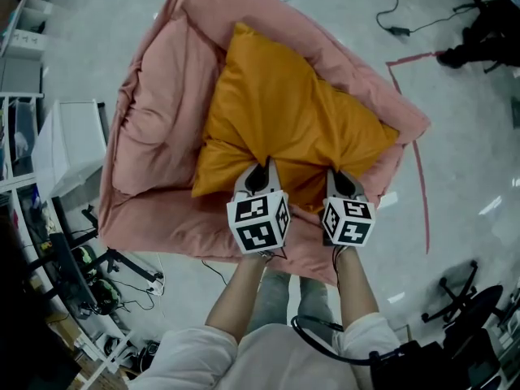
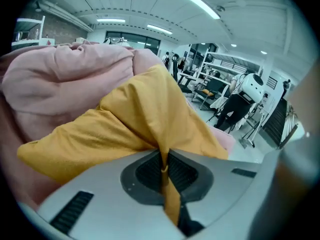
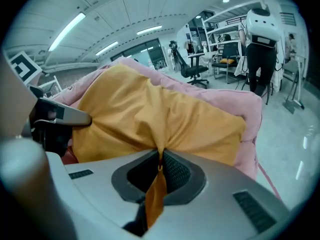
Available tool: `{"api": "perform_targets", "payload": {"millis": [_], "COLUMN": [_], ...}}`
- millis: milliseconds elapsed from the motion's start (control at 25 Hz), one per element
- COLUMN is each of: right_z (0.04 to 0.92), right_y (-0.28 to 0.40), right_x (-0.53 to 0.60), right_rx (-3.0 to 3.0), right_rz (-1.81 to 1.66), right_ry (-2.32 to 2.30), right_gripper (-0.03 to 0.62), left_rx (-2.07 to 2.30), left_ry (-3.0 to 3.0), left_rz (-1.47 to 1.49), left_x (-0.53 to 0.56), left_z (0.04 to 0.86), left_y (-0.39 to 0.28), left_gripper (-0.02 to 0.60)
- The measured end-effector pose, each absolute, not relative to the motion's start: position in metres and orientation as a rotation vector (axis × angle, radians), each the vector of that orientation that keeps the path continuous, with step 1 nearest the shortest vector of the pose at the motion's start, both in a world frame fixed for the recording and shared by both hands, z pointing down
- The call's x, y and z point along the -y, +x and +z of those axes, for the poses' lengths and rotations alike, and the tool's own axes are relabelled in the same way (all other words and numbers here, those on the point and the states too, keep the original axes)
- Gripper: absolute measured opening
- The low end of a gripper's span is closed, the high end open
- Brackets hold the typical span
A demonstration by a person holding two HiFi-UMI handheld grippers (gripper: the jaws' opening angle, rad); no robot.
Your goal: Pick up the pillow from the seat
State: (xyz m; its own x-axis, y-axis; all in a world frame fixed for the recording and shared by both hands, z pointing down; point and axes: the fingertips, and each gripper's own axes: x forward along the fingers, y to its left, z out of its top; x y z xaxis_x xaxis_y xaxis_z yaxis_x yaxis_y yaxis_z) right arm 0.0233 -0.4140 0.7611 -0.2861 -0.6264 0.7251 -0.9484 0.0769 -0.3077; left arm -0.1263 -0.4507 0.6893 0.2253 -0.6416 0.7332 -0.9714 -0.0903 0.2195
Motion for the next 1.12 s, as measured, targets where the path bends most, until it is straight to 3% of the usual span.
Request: {"api": "perform_targets", "payload": {"millis": [520, 1120], "right_z": [0.674, 0.57], "right_y": [0.049, 0.153], "right_x": [0.375, 0.283], "right_rx": [1.955, 1.824], "right_rz": [0.951, 0.891], "right_ry": [1.641, 1.903], "right_gripper": [0.037, 0.038], "left_rx": [1.326, 1.007], "left_ry": [1.922, 2.212], "left_rz": [0.51, 0.474], "left_x": [0.417, 0.361], "left_z": [0.617, 0.514], "left_y": [-0.107, 0.008], "left_gripper": [0.014, 0.014]}}
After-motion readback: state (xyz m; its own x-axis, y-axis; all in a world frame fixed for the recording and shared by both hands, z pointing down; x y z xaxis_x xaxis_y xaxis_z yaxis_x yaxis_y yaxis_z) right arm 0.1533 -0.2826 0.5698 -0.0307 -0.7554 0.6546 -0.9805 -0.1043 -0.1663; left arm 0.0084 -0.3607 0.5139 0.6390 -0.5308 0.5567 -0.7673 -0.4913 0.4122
